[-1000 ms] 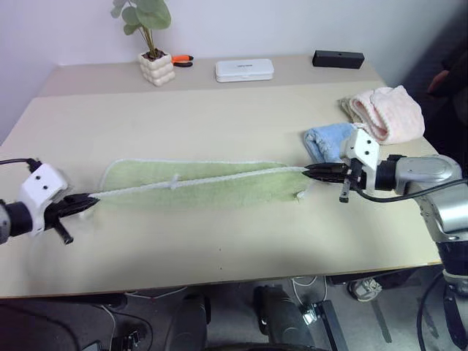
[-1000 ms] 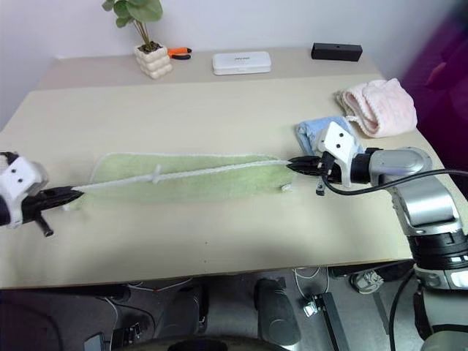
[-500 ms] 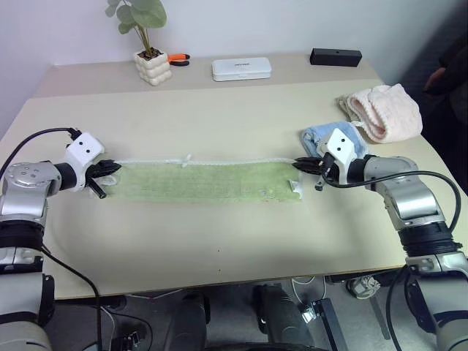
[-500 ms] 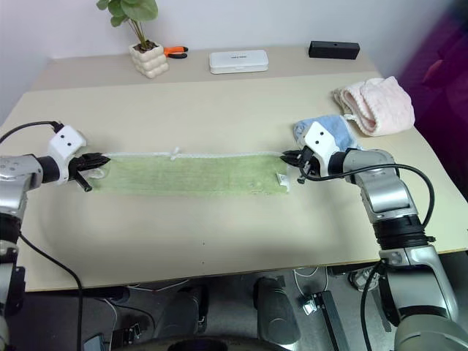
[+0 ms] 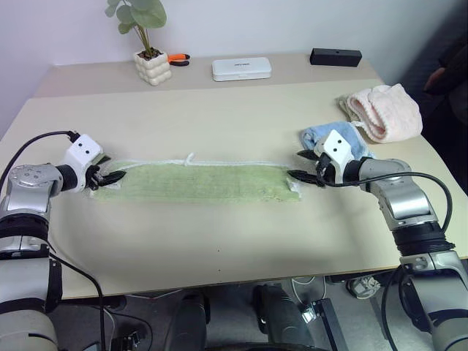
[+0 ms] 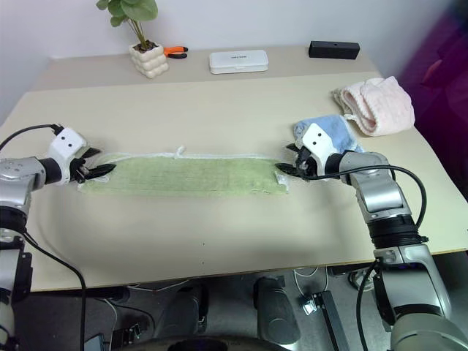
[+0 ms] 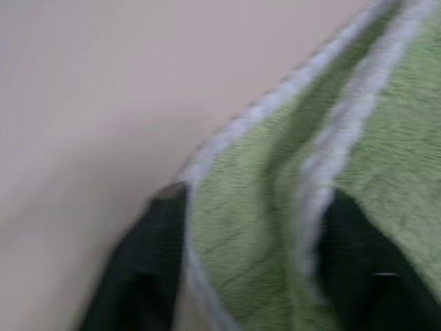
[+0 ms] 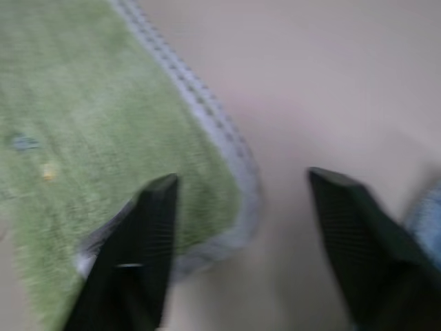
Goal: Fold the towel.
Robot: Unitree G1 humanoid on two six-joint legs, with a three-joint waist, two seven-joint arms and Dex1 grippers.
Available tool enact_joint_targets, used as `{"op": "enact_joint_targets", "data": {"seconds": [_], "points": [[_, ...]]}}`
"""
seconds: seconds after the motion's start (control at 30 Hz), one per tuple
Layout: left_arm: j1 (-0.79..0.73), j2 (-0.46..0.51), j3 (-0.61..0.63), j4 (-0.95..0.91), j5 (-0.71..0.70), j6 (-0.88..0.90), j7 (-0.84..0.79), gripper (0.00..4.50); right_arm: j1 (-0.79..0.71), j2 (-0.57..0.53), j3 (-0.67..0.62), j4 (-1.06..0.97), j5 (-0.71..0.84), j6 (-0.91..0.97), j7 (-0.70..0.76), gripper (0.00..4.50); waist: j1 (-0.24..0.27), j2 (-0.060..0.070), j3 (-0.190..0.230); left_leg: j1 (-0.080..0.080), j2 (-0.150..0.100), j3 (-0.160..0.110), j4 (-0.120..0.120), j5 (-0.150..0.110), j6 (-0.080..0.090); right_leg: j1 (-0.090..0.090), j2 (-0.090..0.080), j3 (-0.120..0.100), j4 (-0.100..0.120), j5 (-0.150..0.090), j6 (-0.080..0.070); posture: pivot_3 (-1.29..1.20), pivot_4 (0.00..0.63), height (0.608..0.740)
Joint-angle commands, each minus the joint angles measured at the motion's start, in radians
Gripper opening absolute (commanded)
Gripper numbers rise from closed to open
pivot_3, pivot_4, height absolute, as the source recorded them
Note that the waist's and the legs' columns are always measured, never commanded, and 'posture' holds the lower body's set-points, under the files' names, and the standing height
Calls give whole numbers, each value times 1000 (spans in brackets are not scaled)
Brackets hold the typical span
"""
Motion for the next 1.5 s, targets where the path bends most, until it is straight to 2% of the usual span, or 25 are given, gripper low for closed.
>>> {"op": "enact_joint_targets", "data": {"seconds": [0.03,0.17,0.23,0.27,0.37,0.53,0.73,0.97,1.03,1.13,1.37,1.5], "points": [[27,15,120,-22,-93,33,39,3877,6,-25,-73,-103,6,7,-51,3821,-1,0,0,0,0,0,0,0,0,0,0,0,0,0,0,0,150,737],[130,38,191,-94,-140,66,50,3877,68,-40,-153,-239,97,139,-59,3821,-1,0,0,0,0,0,0,0,1,0,0,0,0,0,0,0,150,737],[190,52,219,-127,-152,78,60,3931,128,-48,-185,-342,168,232,-40,4387,0,0,0,0,0,0,0,0,1,0,0,0,0,0,0,0,150,737],[217,53,245,-140,-169,91,76,3931,169,-45,-203,-401,203,277,-42,4466,0,0,0,0,0,-1,0,0,1,0,0,0,1,0,0,0,150,737],[262,39,304,-180,-220,136,109,3931,247,-20,-245,-507,269,371,-89,4466,2,-1,0,0,0,-1,0,0,1,0,0,0,1,0,0,0,150,737],[303,24,291,-246,-220,153,100,3931,359,-7,-230,-615,299,415,-125,4466,8,-2,-1,0,0,-1,1,0,1,1,0,0,1,0,0,0,150,737],[209,7,222,-208,-176,138,82,3931,371,17,-203,-633,301,424,-168,4466,10,-2,-1,0,0,-2,1,0,1,1,0,0,1,0,0,0,150,737],[26,2,105,-25,-85,83,8,3931,353,27,-172,-624,295,410,-183,4466,7,-3,-2,0,0,-1,1,0,1,1,1,0,0,0,0,0,150,737],[1,3,93,11,-73,71,-6,4470,354,27,-167,-623,293,406,-186,4500,1,-3,-2,0,0,-1,1,0,1,1,1,0,0,0,0,0,150,737],[-11,12,88,31,-68,54,-24,4488,354,29,-167,-628,294,407,-190,4500,-1,-3,-2,0,0,-2,0,0,1,1,1,0,0,0,0,0,150,737],[34,41,189,-10,-180,170,-102,4488,374,36,-178,-650,319,433,-204,4500,-1,-3,-2,0,0,-2,0,-1,1,1,1,0,0,0,0,0,150,737],[55,55,321,-71,-318,367,-97,4488,383,45,-172,-662,334,448,-218,4500,0,-3,-2,0,0,-2,1,-1,1,1,1,-1,1,0,0,0,150,737]]}}
